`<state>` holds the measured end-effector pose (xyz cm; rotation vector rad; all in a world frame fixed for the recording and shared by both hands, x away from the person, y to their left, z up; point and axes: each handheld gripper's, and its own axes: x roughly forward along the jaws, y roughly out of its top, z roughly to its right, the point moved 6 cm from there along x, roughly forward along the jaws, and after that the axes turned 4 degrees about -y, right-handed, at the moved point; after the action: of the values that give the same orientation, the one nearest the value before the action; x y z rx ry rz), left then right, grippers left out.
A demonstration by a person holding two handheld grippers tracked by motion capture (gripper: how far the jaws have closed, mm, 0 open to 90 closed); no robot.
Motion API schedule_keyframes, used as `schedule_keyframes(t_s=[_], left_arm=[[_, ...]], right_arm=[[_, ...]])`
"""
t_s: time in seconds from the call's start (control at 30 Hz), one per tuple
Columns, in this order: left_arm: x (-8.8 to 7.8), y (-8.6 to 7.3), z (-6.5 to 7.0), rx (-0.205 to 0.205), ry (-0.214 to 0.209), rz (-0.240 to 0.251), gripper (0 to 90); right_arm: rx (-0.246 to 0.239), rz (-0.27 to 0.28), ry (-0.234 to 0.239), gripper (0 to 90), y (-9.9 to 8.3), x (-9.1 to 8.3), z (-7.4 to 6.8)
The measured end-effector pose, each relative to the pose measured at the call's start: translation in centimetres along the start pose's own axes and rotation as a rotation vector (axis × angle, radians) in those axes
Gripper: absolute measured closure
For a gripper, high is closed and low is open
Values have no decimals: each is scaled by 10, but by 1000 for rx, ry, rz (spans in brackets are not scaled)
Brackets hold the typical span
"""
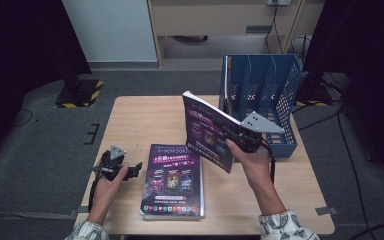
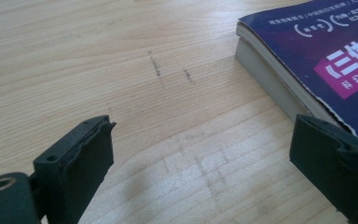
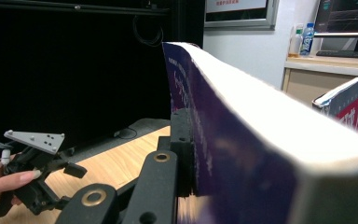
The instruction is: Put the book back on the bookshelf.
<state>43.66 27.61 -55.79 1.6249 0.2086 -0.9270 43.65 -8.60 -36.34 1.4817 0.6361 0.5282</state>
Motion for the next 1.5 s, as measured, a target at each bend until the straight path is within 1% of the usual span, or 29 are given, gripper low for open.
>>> schedule_keyframes(t_s=[0.2, 0.4, 0.67, 1.0, 1.23, 1.5], left_arm=[[2, -4, -4, -5, 14, -22, 55], [3, -8, -11, -15, 26, -34, 55], [5, -13, -17, -14, 30, -59, 56], [9, -16, -16, -7, 21, -81, 56], [9, -16, -16, -10, 19, -79, 56], [9, -17, -16, -11, 17, -79, 55]], right_arm=[[-1, -5, 3, 824, 0, -3, 1], [-2, -12, 1, 823, -1, -7, 3], [-6, -23, -3, 824, -3, -13, 6], [-10, -40, -4, 824, -5, -25, 11], [-12, -53, -5, 824, -6, -33, 14], [-12, -59, -4, 824, -6, -36, 16]])
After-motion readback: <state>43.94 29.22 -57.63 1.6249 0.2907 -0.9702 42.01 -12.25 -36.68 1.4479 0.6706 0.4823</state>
